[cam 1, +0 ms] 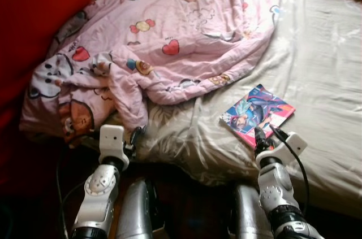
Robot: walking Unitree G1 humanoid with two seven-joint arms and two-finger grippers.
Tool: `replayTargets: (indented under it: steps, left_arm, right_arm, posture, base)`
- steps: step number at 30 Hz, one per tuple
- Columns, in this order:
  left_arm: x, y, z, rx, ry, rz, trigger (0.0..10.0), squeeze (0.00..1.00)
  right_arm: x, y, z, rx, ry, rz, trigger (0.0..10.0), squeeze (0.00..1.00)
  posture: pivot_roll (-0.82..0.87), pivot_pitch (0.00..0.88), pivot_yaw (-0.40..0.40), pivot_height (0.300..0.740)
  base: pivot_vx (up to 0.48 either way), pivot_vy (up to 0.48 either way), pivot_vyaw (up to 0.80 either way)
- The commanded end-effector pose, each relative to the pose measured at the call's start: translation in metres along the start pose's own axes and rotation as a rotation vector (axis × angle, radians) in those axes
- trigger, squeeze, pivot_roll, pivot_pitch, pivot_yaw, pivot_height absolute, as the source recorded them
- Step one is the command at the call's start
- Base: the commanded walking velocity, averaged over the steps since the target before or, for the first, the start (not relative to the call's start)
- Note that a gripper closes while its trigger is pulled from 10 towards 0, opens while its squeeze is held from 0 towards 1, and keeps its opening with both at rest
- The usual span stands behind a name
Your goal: Clean up the room
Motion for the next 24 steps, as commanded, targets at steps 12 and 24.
replayTargets:
  steps: [12, 24]
  left_arm:
    - [0.025, 0.005, 0.016, -0.008, -0.059, 0.048, 10.0, 0.0]
    - [0.026, 0.003, 0.019, -0.005, -0.081, 0.05, 10.0, 0.0]
  right_arm:
    - [-0.015, -0.003, 0.001, 0.011, -0.086, -0.056, 10.0, 0.0]
    - [-0.016, 0.001, 0.01, -0.099, 0.009, -0.034, 10.0, 0.0]
  posture:
    - [0.07, 0.314, 0.098, 0.57]
    - [0.08, 0.327, 0.105, 0.57]
  base:
    - [0.0, 0.0, 0.0]
    - [0.0, 0.0, 0.0]
Point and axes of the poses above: a point about 5 cm out from each wrist's last joint towards the gripper, its own y axis pointing back from the gripper into the wrist, its own z axis along the axis of the wrist's last joint, x = y × z, the point moved 3 cm from there along -y, pointing out of the wrist towards the gripper, and after that the axes turned 14 degrees about y, right-handed, at the moved point
